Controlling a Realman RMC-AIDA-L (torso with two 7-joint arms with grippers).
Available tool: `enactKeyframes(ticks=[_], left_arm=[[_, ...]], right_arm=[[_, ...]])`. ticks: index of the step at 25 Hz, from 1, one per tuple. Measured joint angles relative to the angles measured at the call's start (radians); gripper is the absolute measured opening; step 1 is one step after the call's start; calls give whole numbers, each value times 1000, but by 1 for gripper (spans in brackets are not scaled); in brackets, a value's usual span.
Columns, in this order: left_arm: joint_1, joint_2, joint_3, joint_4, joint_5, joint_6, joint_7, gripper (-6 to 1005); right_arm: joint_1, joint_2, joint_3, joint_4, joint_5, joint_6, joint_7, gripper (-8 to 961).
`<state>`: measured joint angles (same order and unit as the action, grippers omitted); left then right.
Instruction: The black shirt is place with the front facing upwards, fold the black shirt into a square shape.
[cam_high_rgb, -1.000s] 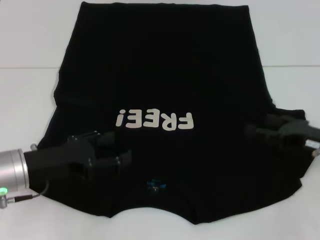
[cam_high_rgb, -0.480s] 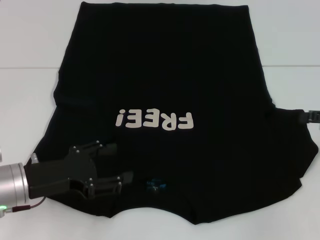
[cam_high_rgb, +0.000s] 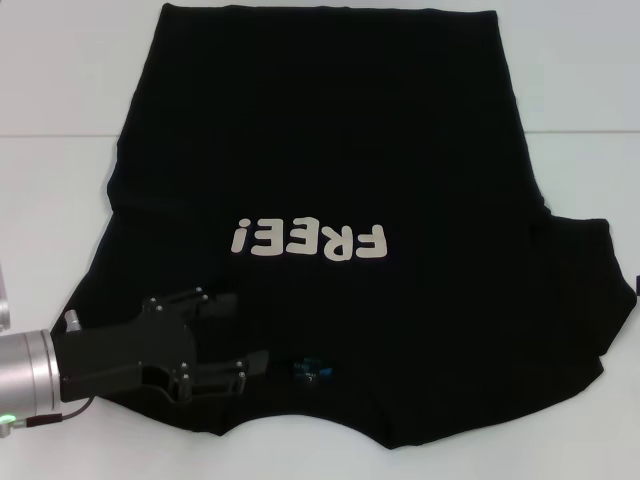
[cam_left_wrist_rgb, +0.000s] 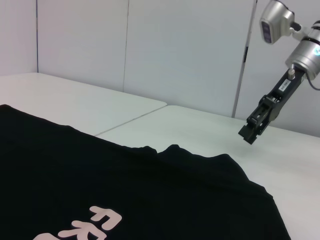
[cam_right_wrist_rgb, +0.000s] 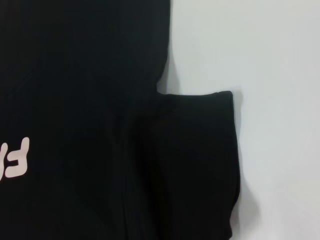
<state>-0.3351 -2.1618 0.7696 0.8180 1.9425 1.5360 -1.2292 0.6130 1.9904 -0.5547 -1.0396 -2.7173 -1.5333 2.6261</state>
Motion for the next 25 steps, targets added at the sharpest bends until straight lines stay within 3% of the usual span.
enactKeyframes(ticks=[13, 25], left_arm=[[2, -1, 1, -2, -1, 0, 3, 842], [4, -3, -2, -3, -1, -3, 5, 841]], right_arm=[[54, -7, -27, 192, 1, 122, -14, 945], [82, -5, -56, 251, 2, 187, -15, 945]])
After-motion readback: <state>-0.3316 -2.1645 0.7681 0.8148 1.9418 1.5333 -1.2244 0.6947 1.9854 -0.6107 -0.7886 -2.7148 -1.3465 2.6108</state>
